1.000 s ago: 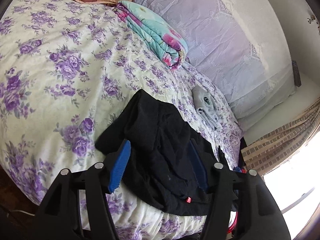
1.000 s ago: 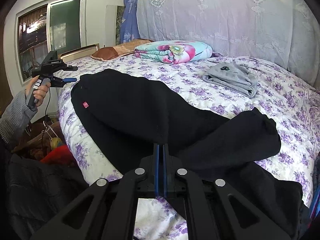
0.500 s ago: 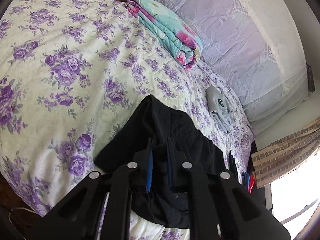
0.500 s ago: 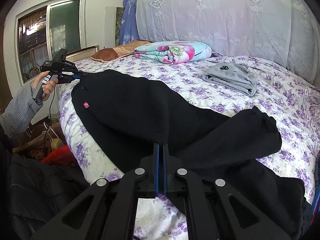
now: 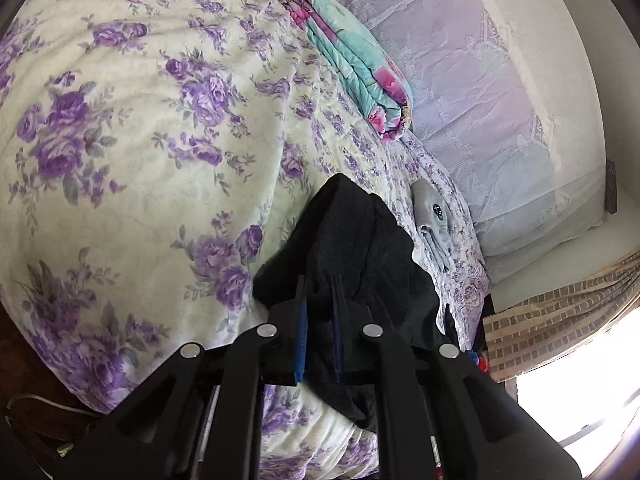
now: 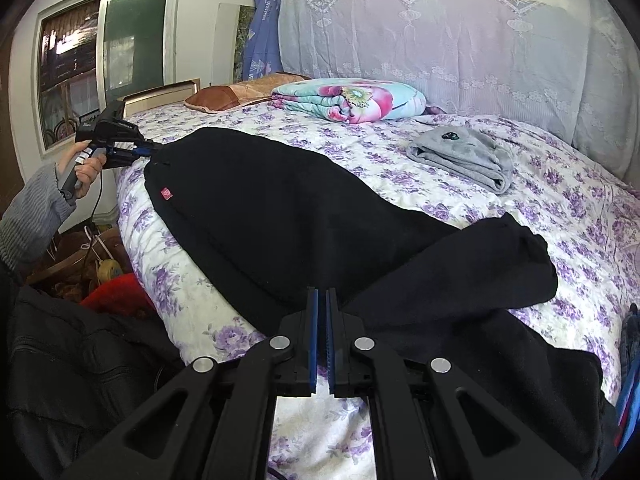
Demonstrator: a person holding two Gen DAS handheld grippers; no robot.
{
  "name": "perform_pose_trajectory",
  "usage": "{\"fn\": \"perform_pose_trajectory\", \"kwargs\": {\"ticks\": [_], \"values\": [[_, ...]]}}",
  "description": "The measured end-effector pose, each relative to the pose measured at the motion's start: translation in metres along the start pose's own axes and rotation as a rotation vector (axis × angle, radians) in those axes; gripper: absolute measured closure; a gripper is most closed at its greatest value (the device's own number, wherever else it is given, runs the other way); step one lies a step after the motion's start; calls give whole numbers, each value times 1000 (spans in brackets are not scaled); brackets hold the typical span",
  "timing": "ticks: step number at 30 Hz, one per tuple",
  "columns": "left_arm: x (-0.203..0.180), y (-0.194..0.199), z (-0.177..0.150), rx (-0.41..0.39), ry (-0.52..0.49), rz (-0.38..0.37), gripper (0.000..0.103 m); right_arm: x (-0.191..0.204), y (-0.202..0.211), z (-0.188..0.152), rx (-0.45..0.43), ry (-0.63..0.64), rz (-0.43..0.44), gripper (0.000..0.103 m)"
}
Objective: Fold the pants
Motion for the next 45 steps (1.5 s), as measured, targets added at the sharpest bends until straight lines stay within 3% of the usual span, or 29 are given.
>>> {"fn": "perform_pose_trajectory", "kwargs": {"ticks": [4, 7, 10, 14, 17, 23, 24, 25, 29, 43, 45], "values": [[-8, 1, 2, -7, -15, 9, 94, 15, -11, 1, 34, 103, -10, 94], [-6, 1, 3, -5, -10, 9, 94, 16, -13, -4, 51, 93, -9, 71], [-5, 1, 2, -1, -4, 5, 94, 15, -9, -6, 33, 84, -40, 70], [-5, 0, 3, 1, -6, 10, 94, 17, -12, -5, 42, 160, -111, 71], [-5, 0, 3, 4, -2, 9, 94, 27, -21, -7, 71, 330, -195, 71], [-7, -2, 6, 11, -3, 23, 94, 44, -38, -12, 109, 551, -227, 72], [-8, -3, 7, 12, -5, 27, 94, 43, -41, -10, 114, 563, -222, 77], [-10, -3, 7, 13, -8, 31, 94, 44, -42, -8, 116, 570, -213, 90], [-18, -1, 11, 10, -27, 40, 94, 43, -41, -1, 118, 565, -196, 99], [-24, 11, 7, -11, -44, 31, 94, 43, -9, -6, 102, 447, -113, 103], [-21, 13, 6, -8, -41, 27, 94, 45, -10, -8, 101, 467, -159, 103]]}}
Point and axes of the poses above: each gripper's, at about its wrist camera, not at the fingertips, and y roughly against the way its jaws point, x to its left, z to its top, the point moved 1 cm from there along -y, roughly the way its jaws point, and after that the axes turned 5 degrees about y, right-handed, at the moved point
